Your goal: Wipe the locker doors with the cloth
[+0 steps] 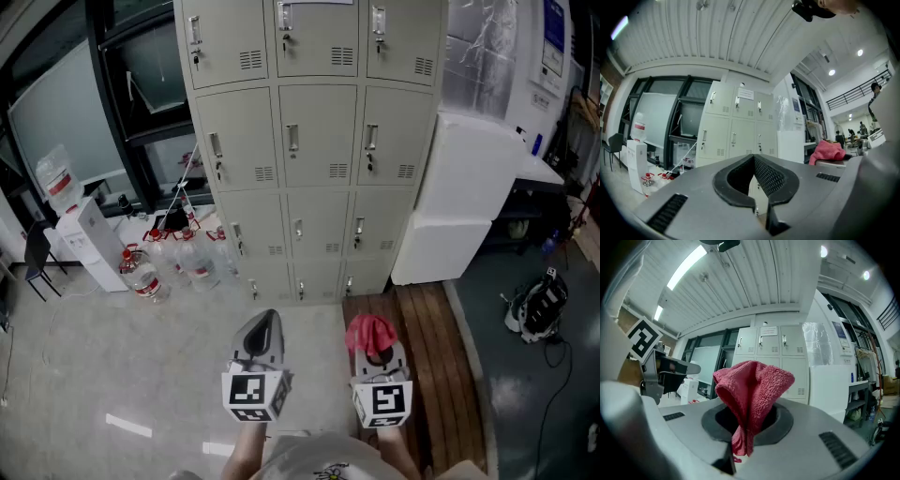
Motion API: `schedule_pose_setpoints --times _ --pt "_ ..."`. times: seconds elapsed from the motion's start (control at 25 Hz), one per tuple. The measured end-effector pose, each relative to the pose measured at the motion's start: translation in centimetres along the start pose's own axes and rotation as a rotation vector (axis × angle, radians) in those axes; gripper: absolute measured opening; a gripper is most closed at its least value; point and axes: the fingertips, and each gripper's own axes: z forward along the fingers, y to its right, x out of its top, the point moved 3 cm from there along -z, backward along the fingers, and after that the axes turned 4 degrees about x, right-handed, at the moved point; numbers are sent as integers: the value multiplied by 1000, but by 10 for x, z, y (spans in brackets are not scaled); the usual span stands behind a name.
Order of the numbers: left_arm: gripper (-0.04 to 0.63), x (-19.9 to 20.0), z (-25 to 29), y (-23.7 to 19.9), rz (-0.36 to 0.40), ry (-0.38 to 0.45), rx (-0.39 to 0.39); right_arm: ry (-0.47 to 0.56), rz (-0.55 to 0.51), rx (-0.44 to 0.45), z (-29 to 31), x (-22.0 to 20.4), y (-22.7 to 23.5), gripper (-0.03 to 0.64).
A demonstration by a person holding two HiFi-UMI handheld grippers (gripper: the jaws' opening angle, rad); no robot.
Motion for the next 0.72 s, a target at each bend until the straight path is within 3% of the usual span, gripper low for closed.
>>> schedule_pose_setpoints --times 0.36,0.72 --pt "17 -3 -4 8 -19 -31 26 -26 2 30 -8 -8 6 31" --pt "17 -17 -13 24 -17 2 46 -20 14 70 -27 -26 4 31"
